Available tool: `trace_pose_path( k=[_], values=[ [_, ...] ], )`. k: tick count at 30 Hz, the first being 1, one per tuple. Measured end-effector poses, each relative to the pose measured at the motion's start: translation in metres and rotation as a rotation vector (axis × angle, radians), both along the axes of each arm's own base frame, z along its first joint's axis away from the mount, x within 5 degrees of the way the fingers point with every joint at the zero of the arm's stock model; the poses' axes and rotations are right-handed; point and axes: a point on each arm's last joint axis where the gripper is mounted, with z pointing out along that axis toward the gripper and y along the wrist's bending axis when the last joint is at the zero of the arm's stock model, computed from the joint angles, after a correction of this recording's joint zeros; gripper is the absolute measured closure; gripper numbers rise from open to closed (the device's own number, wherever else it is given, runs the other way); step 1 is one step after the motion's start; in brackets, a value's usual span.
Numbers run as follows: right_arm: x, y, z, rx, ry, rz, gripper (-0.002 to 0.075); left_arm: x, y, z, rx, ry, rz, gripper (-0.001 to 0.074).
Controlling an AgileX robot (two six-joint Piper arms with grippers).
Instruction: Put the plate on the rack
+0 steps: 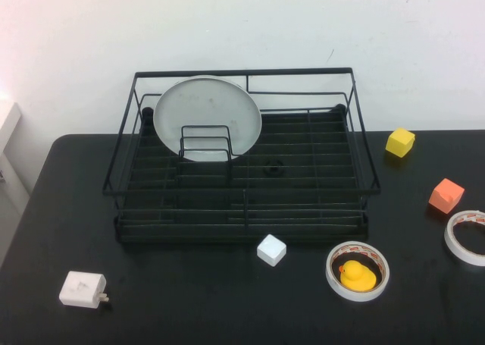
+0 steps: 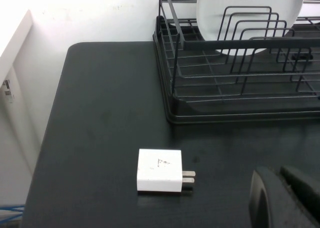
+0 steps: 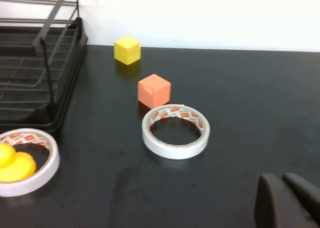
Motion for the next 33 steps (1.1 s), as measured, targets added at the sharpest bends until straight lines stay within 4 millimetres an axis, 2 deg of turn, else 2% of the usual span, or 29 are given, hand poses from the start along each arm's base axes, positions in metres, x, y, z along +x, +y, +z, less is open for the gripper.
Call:
trace_pose_path(
  k=[33],
  values=[
    [-0.0003,-0.0014,-0.0004,-0.073,0.011,0.025,0.0728,0.0000,0.0000,0.0000,0.000,0.000,0.000,0.0736]
  ],
)
